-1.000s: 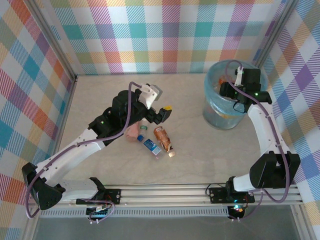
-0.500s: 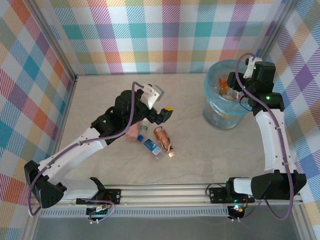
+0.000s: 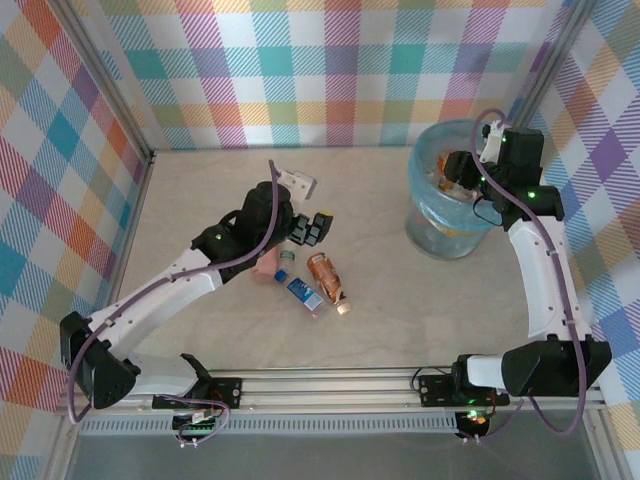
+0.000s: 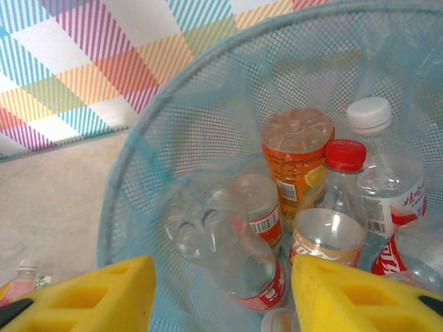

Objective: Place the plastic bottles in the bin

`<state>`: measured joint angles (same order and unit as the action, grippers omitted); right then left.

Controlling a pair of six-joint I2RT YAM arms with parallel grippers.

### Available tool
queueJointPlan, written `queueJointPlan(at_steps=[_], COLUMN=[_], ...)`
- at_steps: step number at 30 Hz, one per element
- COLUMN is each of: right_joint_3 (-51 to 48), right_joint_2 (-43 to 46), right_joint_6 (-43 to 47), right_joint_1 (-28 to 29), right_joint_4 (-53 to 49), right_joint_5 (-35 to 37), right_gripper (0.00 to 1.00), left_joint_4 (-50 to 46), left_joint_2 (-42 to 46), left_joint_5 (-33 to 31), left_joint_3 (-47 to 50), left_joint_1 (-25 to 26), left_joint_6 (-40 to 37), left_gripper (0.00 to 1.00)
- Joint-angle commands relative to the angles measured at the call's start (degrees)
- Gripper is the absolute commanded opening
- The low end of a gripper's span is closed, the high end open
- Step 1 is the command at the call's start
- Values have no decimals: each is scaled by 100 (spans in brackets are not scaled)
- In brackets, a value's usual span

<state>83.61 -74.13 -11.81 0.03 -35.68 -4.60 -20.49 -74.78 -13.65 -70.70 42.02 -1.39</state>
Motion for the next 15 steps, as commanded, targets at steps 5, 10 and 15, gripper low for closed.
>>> queueJointPlan(at_steps=[5, 10, 15], right_joint_3=[376, 210, -286], right_joint_2=[794, 1037, 1294], right_joint_6=[-58, 22, -62], right_joint_1=[521, 1076, 1389], right_joint_4=[-45, -44, -15], right_joint_5=[-76, -41, -148], right_gripper=[55, 55, 54], left_joint_4=[-1351, -1546, -1941], left_joint_2=[-436, -855, -1667], left_joint_5=[112, 751, 1038], left_joint_3=[-161, -234, -681], left_joint_1=[-1257, -1407, -1399], left_joint_6=[1761, 1735, 1668], left_gripper=[87, 82, 77])
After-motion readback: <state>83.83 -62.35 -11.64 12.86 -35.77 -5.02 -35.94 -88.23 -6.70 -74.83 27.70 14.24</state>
